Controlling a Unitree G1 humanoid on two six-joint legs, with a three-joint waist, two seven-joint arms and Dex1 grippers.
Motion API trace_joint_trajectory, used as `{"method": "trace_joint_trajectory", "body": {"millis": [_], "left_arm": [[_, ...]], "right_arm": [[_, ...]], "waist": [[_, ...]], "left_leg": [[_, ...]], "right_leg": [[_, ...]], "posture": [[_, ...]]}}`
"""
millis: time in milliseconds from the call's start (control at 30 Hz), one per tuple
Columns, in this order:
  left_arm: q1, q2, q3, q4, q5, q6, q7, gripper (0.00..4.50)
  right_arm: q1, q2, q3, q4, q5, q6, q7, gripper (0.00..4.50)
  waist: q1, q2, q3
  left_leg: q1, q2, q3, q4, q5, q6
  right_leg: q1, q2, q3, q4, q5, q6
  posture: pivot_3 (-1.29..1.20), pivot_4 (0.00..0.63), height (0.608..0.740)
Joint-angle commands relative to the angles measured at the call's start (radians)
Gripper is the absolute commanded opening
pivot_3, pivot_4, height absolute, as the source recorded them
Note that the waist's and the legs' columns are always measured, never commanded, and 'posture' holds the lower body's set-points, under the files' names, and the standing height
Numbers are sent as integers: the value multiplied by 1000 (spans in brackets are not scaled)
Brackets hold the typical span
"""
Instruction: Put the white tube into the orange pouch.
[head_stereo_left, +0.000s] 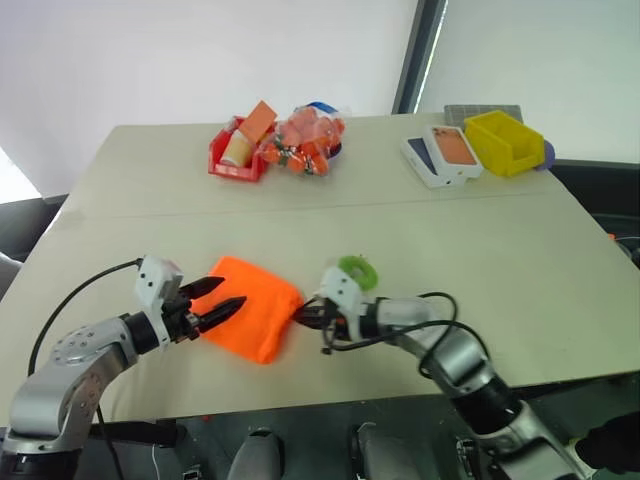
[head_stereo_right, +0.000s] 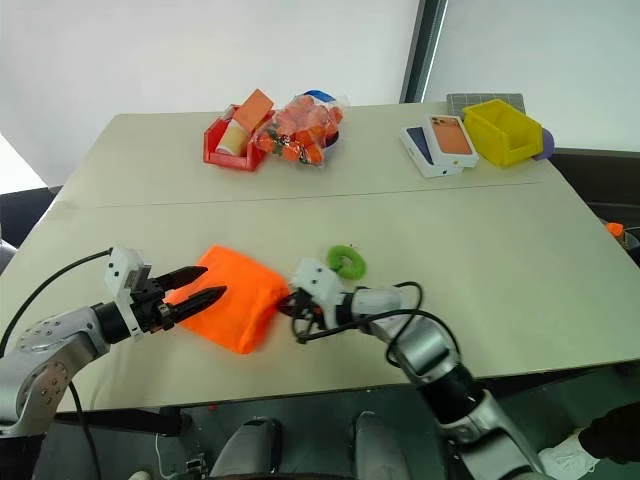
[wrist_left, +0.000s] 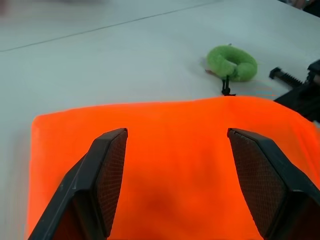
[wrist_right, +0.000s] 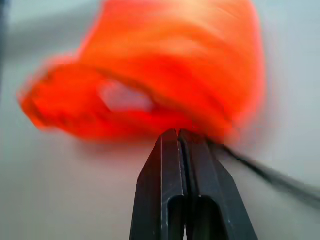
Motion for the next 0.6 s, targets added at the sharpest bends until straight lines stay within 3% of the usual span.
{"method": "trace_joint_trajectory", "body": {"millis": [33,100,200,400,600], "left_arm": [[-25,-19,-25,-20,4,-26,1,3394],[-34,-32,-39,-22,7,-27,7,3394],[-53,-58,-70,-19,26,-46,21,3394],[-71,-77,-113,15,74,-103,6,3394],[-88,-83,-109,46,88,-128,2,3394]], "right_arm": [[56,-61,-86,-113,56,-8,37,48],[85,-90,-126,-133,78,-5,46,48],[108,-80,-242,-130,161,31,26,915],[32,1,-354,13,124,3,-152,4095],[-43,74,-321,172,83,13,-235,4095]], "waist": [[0,0,0],[-5,0,0],[-5,0,0],[-5,0,0],[-4,1,0]], "left_leg": [[0,0,0,0,0,0],[0,1,0,-1,0,0],[0,1,0,0,0,0],[0,1,0,0,0,0],[0,1,0,-1,0,0]], "right_leg": [[0,0,0,0,0,0],[0,1,0,0,0,0],[0,2,0,1,0,0],[0,2,0,1,0,0],[0,2,0,1,1,-2]], "posture": [[0,150,740],[0,150,740],[0,150,740],[0,150,740],[0,150,740]]}}
